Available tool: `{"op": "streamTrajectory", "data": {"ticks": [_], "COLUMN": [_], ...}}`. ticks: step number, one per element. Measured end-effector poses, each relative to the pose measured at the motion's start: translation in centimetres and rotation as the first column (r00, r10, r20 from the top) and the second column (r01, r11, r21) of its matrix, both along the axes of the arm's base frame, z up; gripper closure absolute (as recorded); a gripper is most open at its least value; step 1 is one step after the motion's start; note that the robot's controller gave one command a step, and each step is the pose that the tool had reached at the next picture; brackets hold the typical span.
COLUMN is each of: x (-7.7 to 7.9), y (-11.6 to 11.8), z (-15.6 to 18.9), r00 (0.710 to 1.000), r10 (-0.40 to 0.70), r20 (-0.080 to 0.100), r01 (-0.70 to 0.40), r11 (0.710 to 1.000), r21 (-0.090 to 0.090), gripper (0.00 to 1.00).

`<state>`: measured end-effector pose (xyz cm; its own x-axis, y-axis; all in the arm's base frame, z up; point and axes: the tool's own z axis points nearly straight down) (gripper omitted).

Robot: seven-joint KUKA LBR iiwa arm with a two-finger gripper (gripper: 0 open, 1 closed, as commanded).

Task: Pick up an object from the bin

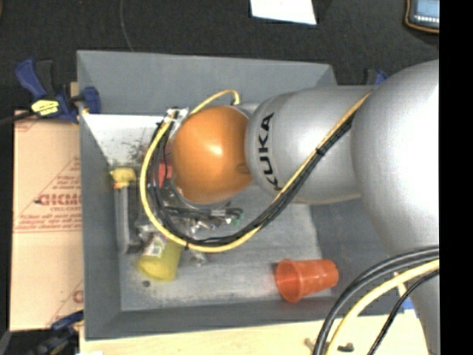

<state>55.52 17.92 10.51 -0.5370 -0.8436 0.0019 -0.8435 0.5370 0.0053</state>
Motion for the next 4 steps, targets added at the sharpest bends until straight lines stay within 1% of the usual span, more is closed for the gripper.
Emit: {"op": "streamTrajectory", "data": {"ticks": [1, 2, 3, 4], "x": [0.8, -0.6, -0.6, -0.6], "y": [-0.8, 2.1, 2.1, 2.1], "z": [-3.5, -3.4, -3.4, -2.1], "r00": [0.996, 0.909, 0.91, 0.911], "r10": [-0.091, 0.416, 0.414, 0.411], "r20": [0.011, 0.008, 0.008, 0.01], "r01": [0.091, -0.416, -0.414, -0.412], "r11": [0.996, 0.909, 0.91, 0.911], "r21": [0.001, 0.004, 0.004, 0.005], "gripper": [0.0, 1.0, 1.0, 1.0]}}
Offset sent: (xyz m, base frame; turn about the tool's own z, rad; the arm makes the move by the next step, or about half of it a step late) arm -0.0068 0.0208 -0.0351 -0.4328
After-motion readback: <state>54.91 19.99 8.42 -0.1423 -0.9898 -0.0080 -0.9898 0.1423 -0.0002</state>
